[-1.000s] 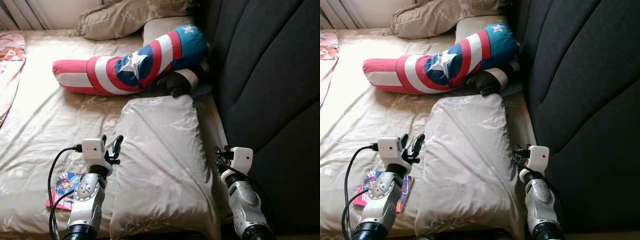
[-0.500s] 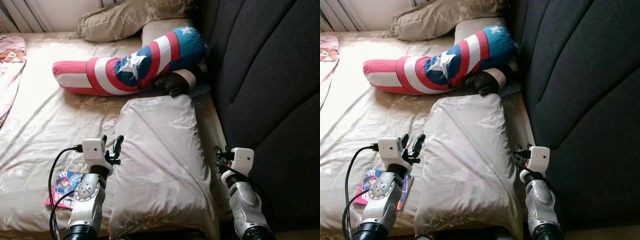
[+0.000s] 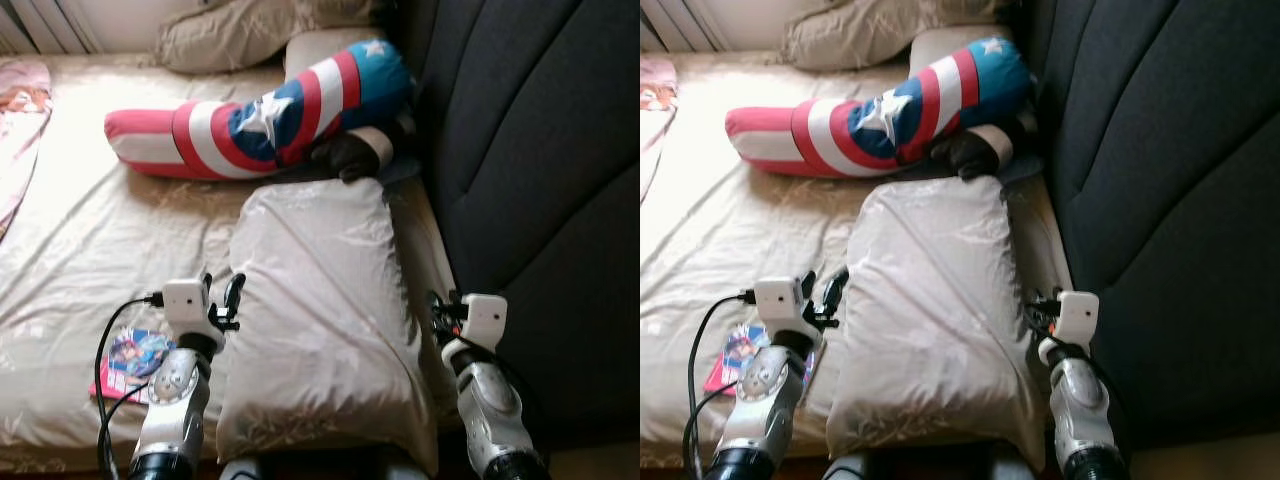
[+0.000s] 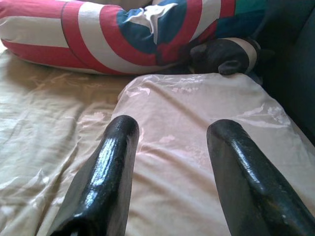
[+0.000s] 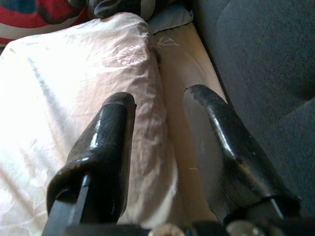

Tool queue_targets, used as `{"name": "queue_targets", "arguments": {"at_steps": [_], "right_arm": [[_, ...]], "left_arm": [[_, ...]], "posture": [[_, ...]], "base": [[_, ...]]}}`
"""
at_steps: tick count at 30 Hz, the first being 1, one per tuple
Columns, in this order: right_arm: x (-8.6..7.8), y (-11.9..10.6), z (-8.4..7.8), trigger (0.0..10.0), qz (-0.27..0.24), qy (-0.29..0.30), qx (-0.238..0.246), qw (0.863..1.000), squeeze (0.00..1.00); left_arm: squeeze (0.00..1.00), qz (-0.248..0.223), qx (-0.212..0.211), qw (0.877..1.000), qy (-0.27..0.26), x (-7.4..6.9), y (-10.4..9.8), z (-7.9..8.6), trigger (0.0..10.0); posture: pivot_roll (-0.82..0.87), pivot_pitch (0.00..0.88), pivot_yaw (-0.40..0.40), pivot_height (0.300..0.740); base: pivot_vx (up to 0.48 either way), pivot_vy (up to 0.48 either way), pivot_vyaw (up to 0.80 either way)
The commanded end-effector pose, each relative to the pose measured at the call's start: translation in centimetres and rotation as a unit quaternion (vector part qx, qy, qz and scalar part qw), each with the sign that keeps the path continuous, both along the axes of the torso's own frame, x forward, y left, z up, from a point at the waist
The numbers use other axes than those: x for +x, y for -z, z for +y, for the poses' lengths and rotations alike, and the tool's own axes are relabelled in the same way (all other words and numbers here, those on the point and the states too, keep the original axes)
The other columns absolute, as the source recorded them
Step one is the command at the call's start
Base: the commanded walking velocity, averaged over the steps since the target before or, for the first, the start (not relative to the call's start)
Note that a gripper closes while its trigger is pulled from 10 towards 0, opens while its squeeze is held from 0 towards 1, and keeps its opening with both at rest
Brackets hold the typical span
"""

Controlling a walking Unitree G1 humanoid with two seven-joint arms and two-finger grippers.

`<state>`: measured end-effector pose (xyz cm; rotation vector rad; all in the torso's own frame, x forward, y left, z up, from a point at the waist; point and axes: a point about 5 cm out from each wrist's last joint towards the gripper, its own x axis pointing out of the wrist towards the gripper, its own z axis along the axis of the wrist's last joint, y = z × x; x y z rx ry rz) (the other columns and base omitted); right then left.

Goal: Clean up the room

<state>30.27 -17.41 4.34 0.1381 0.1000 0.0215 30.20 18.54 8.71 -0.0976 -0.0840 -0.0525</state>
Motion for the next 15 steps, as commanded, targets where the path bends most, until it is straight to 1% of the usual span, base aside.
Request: {"name": "queue_targets", "arguments": {"at_steps": [1, 6, 8, 10, 15], "right_arm": [[-0.37, 0.29, -0.12, 10.0, 0.004, 0.003, 0.001, 1.000, 0.00], [-0.37, 0.47, 0.02, 10.0, 0.015, -0.002, -0.001, 1.000, 0.00], [-0.43, 0.39, 0.06, 10.0, 0.008, -0.003, -0.001, 1.000, 0.00], [-0.49, 0.11, -0.02, 10.0, -0.007, 0.002, 0.006, 1.000, 0.00], [-0.42, 0.14, -0.10, 10.0, -0.003, 0.003, 0.005, 1.000, 0.00]], "left_arm": [[0.00, 0.008, 0.005, 1.000, -0.003, -0.30, 0.30, 0.26, 10.0], [0.00, 0.007, 0.003, 1.000, -0.001, -0.25, 0.24, 0.14, 10.0], [0.00, 0.007, 0.003, 1.000, -0.001, -0.27, 0.27, 0.10, 10.0], [0.00, 0.010, 0.001, 1.000, 0.004, -0.26, 0.32, 0.00, 10.0], [0.00, 0.007, 0.004, 1.000, 0.002, -0.23, 0.23, -0.04, 10.0]], "posture": [[0.02, 0.219, -0.025, 0.671], [0.02, 0.221, -0.025, 0.671], [0.02, 0.221, -0.024, 0.657], [0.02, 0.222, -0.024, 0.657], [0.02, 0.223, -0.024, 0.657]], "base": [[0.000, 0.000, 0.00], [0.000, 0.000, 0.00], [0.000, 0.000, 0.00], [0.000, 0.000, 0.00], [0.000, 0.000, 0.00]]}}
